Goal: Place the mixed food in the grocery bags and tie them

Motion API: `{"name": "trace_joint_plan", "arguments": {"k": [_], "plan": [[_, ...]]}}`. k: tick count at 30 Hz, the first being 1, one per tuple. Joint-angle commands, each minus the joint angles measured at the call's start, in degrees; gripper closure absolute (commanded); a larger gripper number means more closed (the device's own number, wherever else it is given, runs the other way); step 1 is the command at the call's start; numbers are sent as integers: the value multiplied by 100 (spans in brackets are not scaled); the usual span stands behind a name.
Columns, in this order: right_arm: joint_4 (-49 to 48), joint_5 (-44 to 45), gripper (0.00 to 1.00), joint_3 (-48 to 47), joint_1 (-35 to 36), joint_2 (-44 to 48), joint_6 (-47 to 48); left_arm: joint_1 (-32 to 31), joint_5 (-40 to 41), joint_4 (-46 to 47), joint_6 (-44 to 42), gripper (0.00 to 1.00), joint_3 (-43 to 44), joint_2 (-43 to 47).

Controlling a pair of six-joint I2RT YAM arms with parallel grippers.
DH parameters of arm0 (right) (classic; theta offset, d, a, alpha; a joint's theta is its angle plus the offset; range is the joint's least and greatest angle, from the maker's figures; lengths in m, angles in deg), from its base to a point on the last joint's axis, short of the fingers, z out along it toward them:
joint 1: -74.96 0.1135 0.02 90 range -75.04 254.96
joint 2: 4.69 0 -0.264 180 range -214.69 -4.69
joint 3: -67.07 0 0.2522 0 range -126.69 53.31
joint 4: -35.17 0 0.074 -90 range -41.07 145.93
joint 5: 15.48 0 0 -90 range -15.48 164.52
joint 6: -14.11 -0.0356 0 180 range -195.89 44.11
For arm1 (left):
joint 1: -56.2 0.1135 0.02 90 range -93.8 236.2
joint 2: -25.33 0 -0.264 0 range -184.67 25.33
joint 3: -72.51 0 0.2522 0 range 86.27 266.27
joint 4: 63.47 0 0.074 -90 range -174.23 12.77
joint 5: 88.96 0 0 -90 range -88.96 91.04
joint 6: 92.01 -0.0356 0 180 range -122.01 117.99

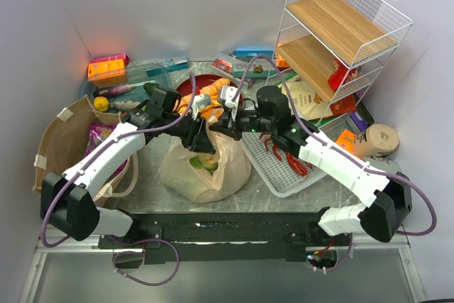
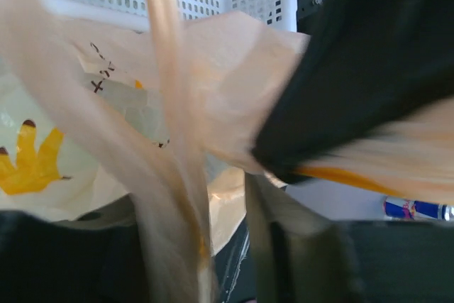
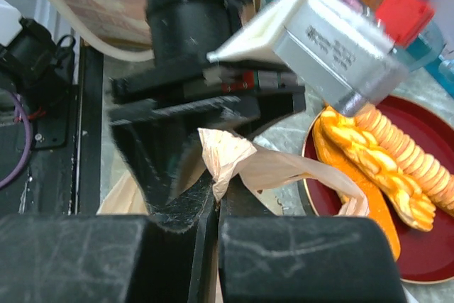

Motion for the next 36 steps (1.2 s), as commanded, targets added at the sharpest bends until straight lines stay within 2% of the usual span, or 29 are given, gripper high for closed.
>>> {"name": "trace_joint_plan", "arguments": {"k": [1,2,5,14,19,22,23,26,28,30,32,33,36], "plan": [[254,-90,98,-361,39,-67,214,4,103,97,-147,53,109,396],[254,-99,98,-362,21,-67,223,4,138,175,-121,47,74,423],[254,-143,98,-353,30,-58,205,4,7,255,-59,44,91,441],[-45,-284,98,-300,39,-85,-216,-13,-397,1195,582,43,-85,344],[-62,-213,99,-300,39,-181,-313,-31,-556,2065,1162,43,-418,475],[-123,-222,99,-265,39,-164,-383,-31,-494,2407,1426,49,-585,467],[-141,-205,99,-256,39,-155,-410,-31,-512,2487,1557,54,-620,459],[-150,-213,96,-256,39,-146,-480,-40,-495,2611,1629,82,-726,406],[-106,-205,94,-282,30,-146,-507,-40,-354,2619,1611,90,-796,449],[-71,-178,89,-256,30,-94,-515,-48,-275,2821,1681,96,-884,581],[-88,-161,70,-212,13,-41,-550,-40,-248,3049,1769,99,-1033,678],[-123,-143,56,-151,-14,38,-577,-40,-240,3068,1761,99,-1060,739],[-369,-248,37,24,-224,362,-866,-48,-161,2919,1612,99,-1095,740]]}}
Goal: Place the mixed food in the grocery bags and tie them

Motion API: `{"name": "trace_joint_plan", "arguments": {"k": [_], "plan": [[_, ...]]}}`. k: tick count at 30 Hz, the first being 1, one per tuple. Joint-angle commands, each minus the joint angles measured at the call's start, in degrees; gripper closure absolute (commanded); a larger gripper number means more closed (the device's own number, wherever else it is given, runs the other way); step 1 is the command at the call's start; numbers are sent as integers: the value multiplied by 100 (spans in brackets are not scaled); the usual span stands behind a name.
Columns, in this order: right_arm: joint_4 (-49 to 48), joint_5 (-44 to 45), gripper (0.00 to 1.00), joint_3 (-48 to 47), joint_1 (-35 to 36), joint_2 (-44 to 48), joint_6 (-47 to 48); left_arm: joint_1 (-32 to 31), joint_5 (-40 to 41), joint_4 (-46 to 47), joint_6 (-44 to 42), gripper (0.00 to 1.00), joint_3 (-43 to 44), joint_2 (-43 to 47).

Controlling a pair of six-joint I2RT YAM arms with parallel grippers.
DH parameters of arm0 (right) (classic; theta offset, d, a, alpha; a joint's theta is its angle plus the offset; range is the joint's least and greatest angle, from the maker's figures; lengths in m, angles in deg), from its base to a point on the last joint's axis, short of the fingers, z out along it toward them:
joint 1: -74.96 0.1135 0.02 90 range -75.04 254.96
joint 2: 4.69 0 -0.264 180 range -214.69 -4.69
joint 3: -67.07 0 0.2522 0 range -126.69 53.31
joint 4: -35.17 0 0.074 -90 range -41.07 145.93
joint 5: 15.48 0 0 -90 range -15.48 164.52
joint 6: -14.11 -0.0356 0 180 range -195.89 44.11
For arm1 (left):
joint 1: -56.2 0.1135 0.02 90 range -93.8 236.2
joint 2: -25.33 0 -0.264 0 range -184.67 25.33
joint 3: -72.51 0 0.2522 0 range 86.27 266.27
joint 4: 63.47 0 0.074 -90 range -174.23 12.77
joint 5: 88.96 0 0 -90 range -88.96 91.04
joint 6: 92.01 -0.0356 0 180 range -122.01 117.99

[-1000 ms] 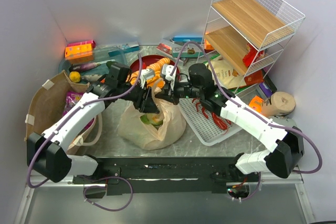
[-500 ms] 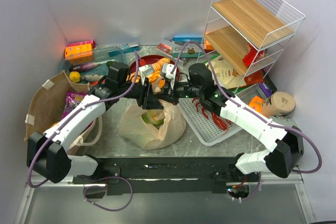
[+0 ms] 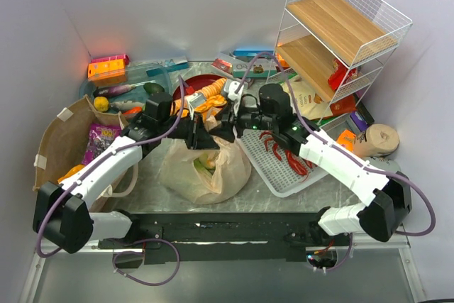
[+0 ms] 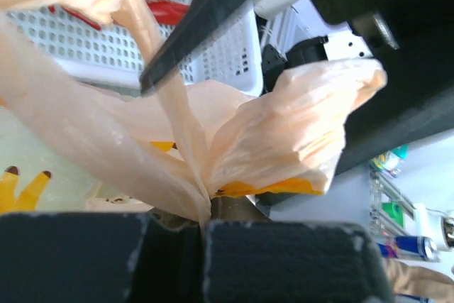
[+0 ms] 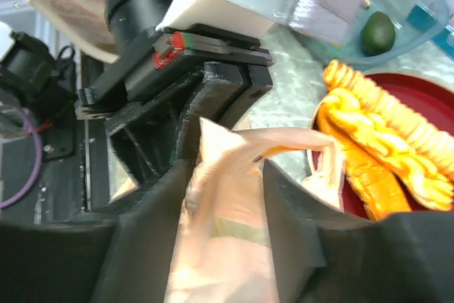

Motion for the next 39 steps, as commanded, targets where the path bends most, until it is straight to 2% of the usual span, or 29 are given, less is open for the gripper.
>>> {"name": "trace_joint_plan", "arguments": {"k": [1,2,3,6,8,11,18,22,25,27,30,31,32,37,39], "plan": [[-498,-490,36,119,-192,568,-532,-20,159,433,-87,98,21,195],[-534,-562,33,163,-349,683,-620,-11,159,407,-122,99,22,187],[-708,-623,22,241,-429,901,-708,-11,150,407,-140,99,13,204],[-981,-843,10,392,-815,1176,-1400,-11,141,380,-201,99,13,231],[-1105,-1072,8,418,-1149,1141,-1718,-11,115,371,-271,99,13,231],[-1185,-914,7,357,-1413,922,-2369,-11,54,275,-438,99,39,248],[-1263,-974,10,93,-1484,17,-3326,-20,-122,38,-852,99,92,389],[-1939,-1309,10,207,-1476,-370,-3969,-11,-158,-94,-1054,99,127,450],[-2869,-1581,10,426,-1476,-546,-4478,-20,-193,-86,-1072,99,109,477],[-3582,-1722,11,585,-1484,-617,-4882,-11,-210,-68,-1072,99,83,468],[-3987,-1968,19,568,-1476,-792,-5199,-20,-228,-42,-1107,99,48,477],[-4006,-2064,23,524,-1476,-871,-5244,-20,-202,-24,-1089,99,39,486],[-4006,-2100,32,524,-1476,-898,-5297,-11,-184,-15,-1098,99,30,520],[-3392,-2136,38,462,-1467,-837,-5017,-11,-149,-7,-1116,99,22,556],[-3172,-2135,45,479,-1458,-775,-4849,-11,-88,20,-1090,99,-5,582]]}}
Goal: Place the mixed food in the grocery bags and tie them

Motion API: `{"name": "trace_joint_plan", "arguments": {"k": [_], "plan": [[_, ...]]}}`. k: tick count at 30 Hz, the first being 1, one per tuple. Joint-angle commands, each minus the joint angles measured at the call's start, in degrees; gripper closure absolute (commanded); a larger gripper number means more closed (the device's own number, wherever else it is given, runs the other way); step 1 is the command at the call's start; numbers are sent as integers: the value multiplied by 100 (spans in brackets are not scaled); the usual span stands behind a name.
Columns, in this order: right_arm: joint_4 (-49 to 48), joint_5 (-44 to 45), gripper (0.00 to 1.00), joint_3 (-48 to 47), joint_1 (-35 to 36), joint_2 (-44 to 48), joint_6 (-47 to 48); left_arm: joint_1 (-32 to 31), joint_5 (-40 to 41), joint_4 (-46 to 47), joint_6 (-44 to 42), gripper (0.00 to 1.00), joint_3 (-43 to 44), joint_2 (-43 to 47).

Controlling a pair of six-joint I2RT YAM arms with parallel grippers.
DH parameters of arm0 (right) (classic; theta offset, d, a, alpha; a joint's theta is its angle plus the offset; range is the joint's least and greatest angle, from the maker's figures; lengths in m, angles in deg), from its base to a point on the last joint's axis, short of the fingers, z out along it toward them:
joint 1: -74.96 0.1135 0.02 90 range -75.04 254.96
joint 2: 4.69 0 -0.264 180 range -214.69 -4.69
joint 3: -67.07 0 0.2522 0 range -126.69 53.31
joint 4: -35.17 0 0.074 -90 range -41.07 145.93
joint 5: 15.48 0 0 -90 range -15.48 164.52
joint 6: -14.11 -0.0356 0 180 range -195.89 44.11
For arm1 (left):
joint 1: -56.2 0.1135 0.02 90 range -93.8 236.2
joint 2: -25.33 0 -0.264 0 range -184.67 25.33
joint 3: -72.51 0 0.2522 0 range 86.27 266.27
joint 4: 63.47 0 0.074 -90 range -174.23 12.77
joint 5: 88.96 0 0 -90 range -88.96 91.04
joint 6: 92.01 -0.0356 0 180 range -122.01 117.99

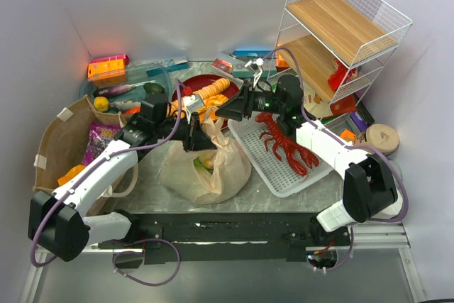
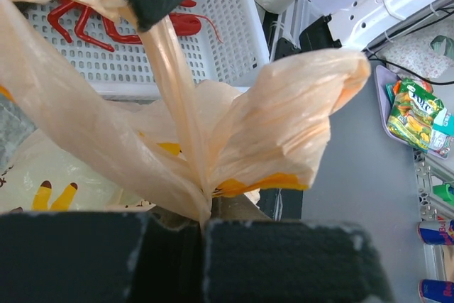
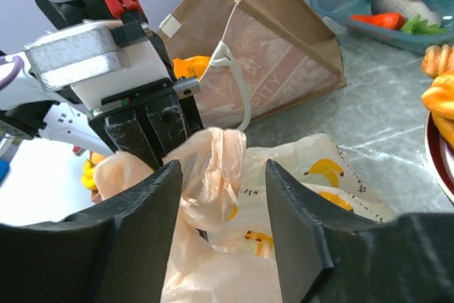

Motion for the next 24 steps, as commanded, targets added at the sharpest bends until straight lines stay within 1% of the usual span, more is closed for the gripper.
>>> {"name": "trace_joint_plan", "arguments": {"k": [1,3,4,5,6,10,13,14,15,16,19,20,24], "plan": [[197,-179,54,-100,-11,180,204,-11,-68,219,-117,99,4,215],[285,-206,73,-91,-11,259,248,-11,-24,254,-47,99,-14,233],[233,-180,90,-12,-3,381,240,-20,-15,254,-11,99,-14,215],[215,-101,97,32,-11,461,222,-20,11,219,6,99,-5,189],[206,-39,100,84,-3,549,239,-11,98,193,41,99,4,163],[399,400,100,435,41,1364,555,32,266,157,234,99,-22,57],[1057,803,100,463,260,1832,1117,146,127,368,524,99,-154,22],[1537,935,100,446,366,1920,1475,182,65,447,603,99,-224,13],[1716,1041,100,419,462,2025,1635,226,29,604,769,99,-268,4],[1909,1251,100,384,698,2069,1924,278,-41,675,841,99,-321,-13],[2411,1682,100,322,1182,2053,2313,331,-163,825,1017,99,-348,-92],[2517,1788,100,305,1471,2009,2497,349,-199,860,1061,99,-348,-127],[2492,1939,100,462,1948,1693,2525,446,-314,940,1271,99,-339,-268]]}}
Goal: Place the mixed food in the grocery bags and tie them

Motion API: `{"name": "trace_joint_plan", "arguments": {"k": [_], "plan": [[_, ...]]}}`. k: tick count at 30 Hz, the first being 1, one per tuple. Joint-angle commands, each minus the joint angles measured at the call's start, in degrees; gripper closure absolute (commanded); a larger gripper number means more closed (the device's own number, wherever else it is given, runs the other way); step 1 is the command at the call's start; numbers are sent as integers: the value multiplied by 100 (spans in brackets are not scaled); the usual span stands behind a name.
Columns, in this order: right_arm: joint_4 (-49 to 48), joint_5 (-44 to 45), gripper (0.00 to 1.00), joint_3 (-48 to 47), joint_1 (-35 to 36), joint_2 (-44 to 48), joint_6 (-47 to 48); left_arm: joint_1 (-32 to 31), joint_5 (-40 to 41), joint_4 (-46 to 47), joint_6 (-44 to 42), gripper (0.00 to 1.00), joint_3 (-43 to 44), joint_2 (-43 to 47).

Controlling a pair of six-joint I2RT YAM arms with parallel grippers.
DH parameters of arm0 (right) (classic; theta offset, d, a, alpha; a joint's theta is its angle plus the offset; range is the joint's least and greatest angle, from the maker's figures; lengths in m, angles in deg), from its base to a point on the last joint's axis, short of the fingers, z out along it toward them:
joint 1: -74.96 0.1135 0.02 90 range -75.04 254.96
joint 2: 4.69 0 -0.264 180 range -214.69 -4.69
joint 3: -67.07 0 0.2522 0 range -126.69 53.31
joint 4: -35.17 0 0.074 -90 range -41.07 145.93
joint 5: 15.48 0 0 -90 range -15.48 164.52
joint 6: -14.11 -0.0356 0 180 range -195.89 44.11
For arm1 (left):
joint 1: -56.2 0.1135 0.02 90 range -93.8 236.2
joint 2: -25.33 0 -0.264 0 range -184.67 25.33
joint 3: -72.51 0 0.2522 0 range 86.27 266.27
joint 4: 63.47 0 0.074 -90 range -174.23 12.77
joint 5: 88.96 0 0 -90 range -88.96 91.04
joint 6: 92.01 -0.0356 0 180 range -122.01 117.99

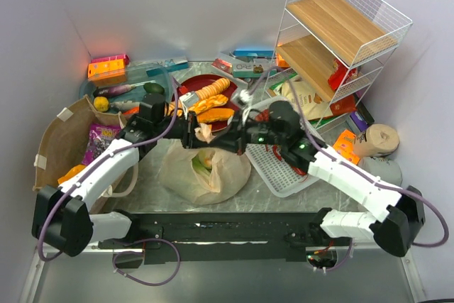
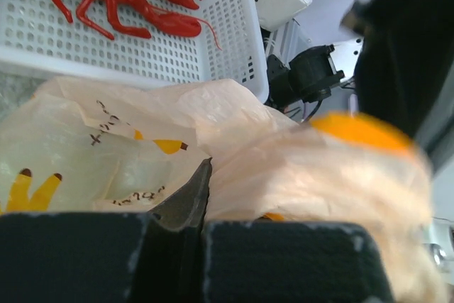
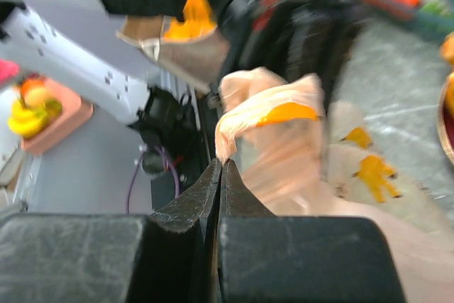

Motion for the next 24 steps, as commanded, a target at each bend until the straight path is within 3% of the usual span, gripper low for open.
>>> {"name": "trace_joint_plan", "arguments": {"k": [1,6,19,22,24], "plan": [[175,417,100,52,467,-229,370,164,-198,314,326,99,-26,-144],[437,1302,100,79,976,-589,475,234,-286,402,431,99,-44,-153],[1115,2904,100,246,1170,-1082,589,393,-400,-485,-43,99,237,-293],[1027,2931,100,307,1188,-1029,580,393,-400,-590,-70,91,202,-302],[1027,2984,100,325,1188,-977,580,393,-313,-722,-175,80,211,-267]]}}
